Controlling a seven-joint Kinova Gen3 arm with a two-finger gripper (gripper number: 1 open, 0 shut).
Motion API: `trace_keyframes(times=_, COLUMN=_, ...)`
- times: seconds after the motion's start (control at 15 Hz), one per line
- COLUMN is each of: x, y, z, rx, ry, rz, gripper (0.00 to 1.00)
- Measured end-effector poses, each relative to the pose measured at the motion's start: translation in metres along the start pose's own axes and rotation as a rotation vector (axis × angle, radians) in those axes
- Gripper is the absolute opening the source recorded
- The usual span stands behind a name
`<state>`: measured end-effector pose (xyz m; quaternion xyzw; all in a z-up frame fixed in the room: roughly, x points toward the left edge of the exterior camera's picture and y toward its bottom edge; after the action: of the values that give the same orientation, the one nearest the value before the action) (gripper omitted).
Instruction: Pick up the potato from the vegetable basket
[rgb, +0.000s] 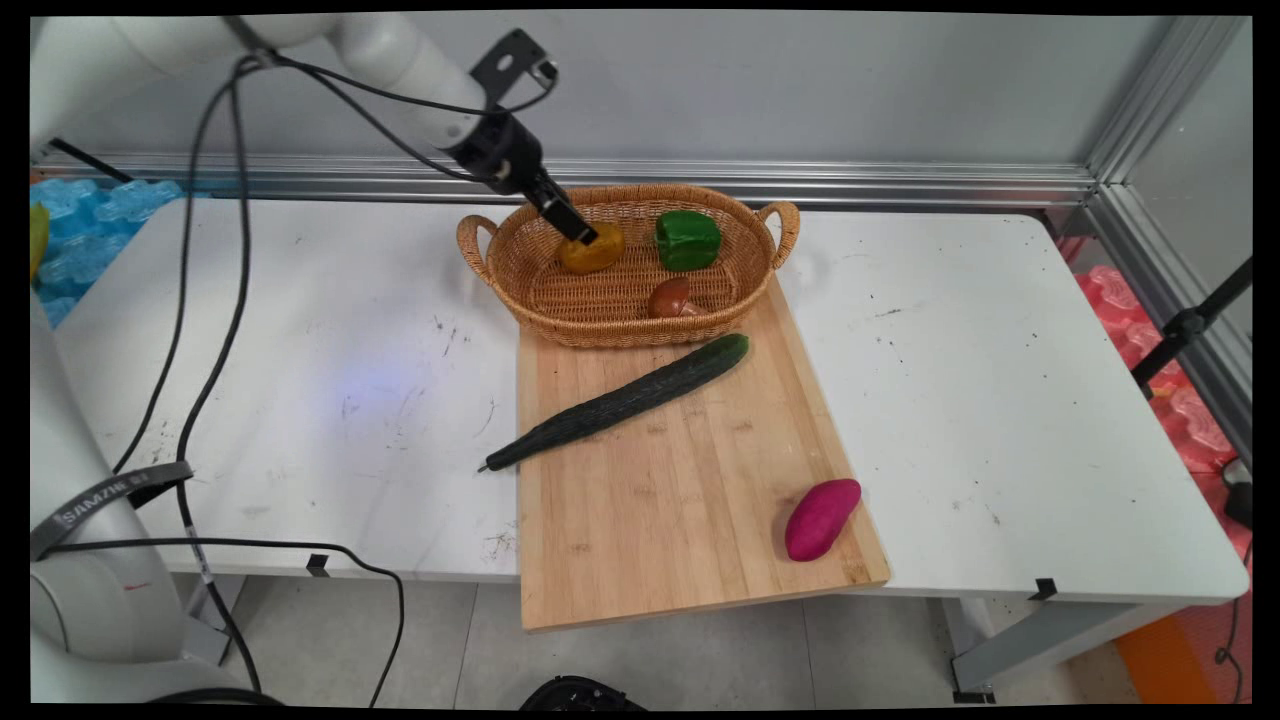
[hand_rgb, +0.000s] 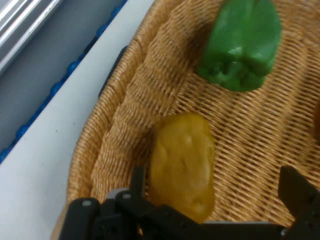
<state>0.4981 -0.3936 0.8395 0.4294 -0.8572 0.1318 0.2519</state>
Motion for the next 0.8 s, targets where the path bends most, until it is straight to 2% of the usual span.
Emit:
trace_keyframes(times=0.73, x=0.017, y=-0.008, z=0.064, rx=0.003, ry=-0.081, rz=-0.046, gripper=1.00)
trace_keyframes(times=0.8, x=0.018, y=-0.009, z=0.068, rx=0.002, ry=-0.086, rz=-0.045, gripper=0.00)
